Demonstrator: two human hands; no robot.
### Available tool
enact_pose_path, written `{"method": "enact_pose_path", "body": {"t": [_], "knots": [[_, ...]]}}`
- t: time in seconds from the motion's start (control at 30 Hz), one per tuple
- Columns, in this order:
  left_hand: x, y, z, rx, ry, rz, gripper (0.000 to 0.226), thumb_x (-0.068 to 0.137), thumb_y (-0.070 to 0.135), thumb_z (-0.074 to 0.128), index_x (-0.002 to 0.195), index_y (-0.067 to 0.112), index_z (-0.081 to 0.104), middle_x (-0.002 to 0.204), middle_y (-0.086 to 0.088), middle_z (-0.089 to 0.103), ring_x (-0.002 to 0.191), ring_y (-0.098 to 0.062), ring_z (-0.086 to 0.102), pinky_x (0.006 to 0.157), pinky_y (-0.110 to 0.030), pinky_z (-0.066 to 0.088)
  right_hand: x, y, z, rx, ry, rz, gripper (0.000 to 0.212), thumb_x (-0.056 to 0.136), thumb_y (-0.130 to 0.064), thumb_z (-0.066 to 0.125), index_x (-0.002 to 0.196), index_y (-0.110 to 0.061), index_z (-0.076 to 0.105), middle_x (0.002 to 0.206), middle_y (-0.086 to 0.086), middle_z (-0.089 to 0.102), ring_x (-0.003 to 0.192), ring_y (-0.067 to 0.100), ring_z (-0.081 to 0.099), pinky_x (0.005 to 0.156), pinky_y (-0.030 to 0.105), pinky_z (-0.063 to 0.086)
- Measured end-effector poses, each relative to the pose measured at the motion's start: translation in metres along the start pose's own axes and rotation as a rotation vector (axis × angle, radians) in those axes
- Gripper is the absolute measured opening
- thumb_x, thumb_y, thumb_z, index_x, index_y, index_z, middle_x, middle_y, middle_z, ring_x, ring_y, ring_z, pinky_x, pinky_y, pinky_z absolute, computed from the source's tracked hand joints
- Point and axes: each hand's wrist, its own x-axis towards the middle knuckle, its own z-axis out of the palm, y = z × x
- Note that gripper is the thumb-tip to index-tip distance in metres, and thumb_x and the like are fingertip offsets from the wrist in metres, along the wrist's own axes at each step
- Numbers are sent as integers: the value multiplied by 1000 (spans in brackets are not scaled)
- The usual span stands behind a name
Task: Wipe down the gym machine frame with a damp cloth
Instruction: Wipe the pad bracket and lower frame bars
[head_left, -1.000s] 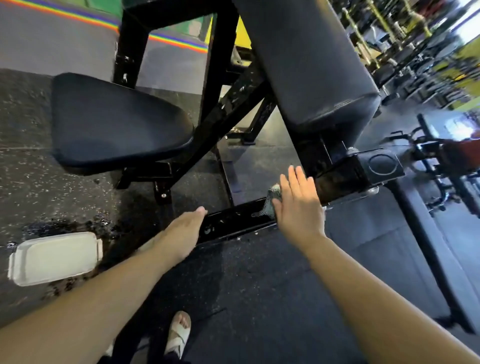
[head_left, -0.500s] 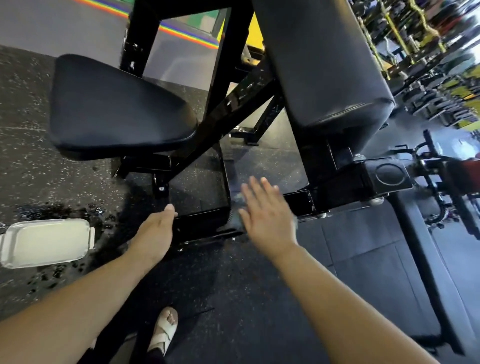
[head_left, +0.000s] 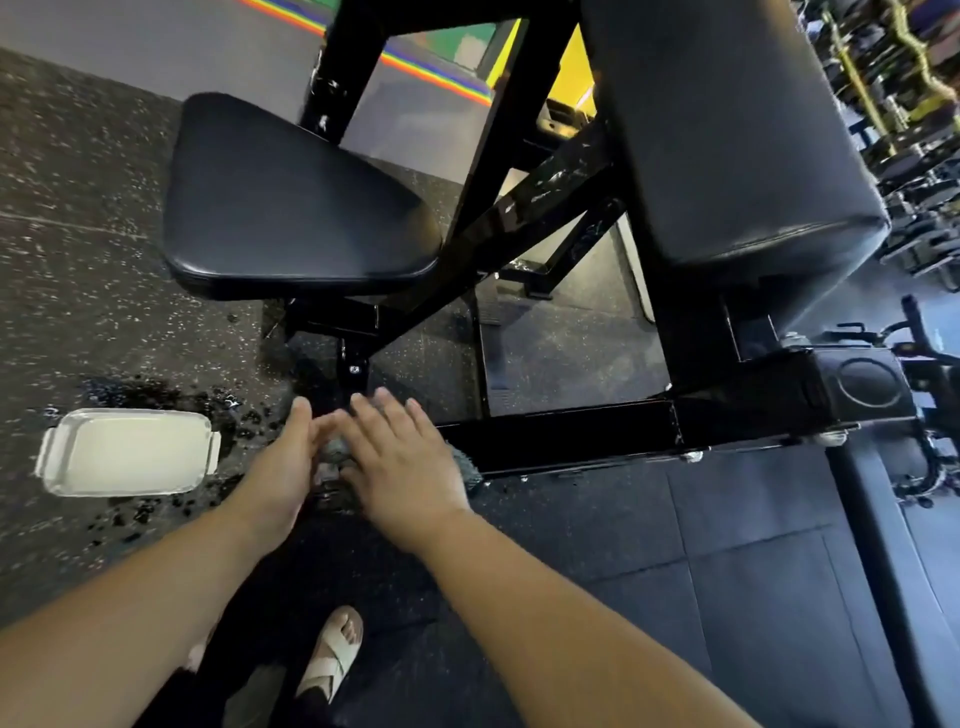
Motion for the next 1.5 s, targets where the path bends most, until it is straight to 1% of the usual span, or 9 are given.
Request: {"method": "enact_pose_path", "body": {"t": [0.1, 0.3, 0.57, 0.77, 0.9, 1.03, 1.13, 1.33, 1.5], "knots": [[-6, 0, 5, 120, -52, -21, 64, 97, 54, 10, 141, 18, 39, 147, 4, 36, 140, -16, 25, 116, -35, 14, -49, 73, -2, -68, 203, 259, 57, 98, -44, 25, 142, -14, 46, 146, 8, 46, 138, 27, 37, 117, 42, 17], [-10, -5, 5, 114, -52, -43, 55, 95, 59, 14, 129, 34, 48, 149, 6, 34, 140, -16, 25, 118, -42, 12, -68, 102, -6, -54, 281, 635, 62, 94, -46, 31, 133, -5, 55, 140, 20, 49, 134, 39, 39, 112, 51, 13], [-3, -4, 11, 72, 59, 3, 61, 93, 65, 20, 138, 32, 45, 144, 10, 39, 135, -10, 32, 116, -40, 20, 6, -15, 6, 40, 46, 71, 57, 101, -39, 24, 152, -14, 21, 159, 9, 21, 148, 29, 10, 118, 44, -1], [-21, 14, 82, 862, -64, 296, 53, 102, 35, 5, 149, 18, 19, 158, -2, 7, 146, -17, -4, 117, -37, -9, -83, 127, -5, -76, 265, 497, 57, 94, -41, 32, 136, -6, 52, 140, 16, 51, 133, 35, 43, 111, 46, 19], [-26, 21, 120, 765, -115, 478, 48, 102, 32, 18, 148, 19, 24, 156, 4, 17, 144, -7, -1, 113, -25, -11, -74, 114, -8, -51, 310, 667, 63, 90, -43, 32, 136, -2, 50, 144, 22, 43, 136, 38, 36, 114, 47, 15], [-16, 13, 99, 804, 19, 525, 50, 99, 32, 21, 144, 15, 34, 152, -2, 31, 145, -13, 11, 115, -29, -5, -50, 57, -1, -70, 241, 355, 60, 94, -37, 25, 146, -10, 36, 154, 18, 29, 145, 32, 21, 120, 48, 3], [-18, 5, 82, 900, 18, 477, 67, 88, 44, 14, 143, 13, 36, 151, -2, 31, 145, -13, 10, 115, -26, -8, -68, 93, -3, -121, 295, 433, 56, 93, -33, 27, 141, -12, 46, 150, 13, 38, 143, 30, 25, 116, 53, 11], [-12, 1, 84, 929, -20, 448, 81, 86, 71, 6, 146, 22, 30, 153, 7, 24, 144, -5, -2, 111, -23, -16, -117, 147, -14, -96, 400, 485, 73, 56, 5, 82, 126, -2, 60, 140, 21, 49, 133, 35, 32, 102, 44, 42], [-17, 7, 80, 650, -121, 307, 58, 96, 56, 13, 147, 33, 27, 155, 15, 14, 140, 1, -6, 113, -29, -9, -99, 122, -5, -35, 356, 581, 58, 95, -43, 34, 138, -6, 48, 148, 20, 38, 140, 35, 27, 114, 49, 18]]}}
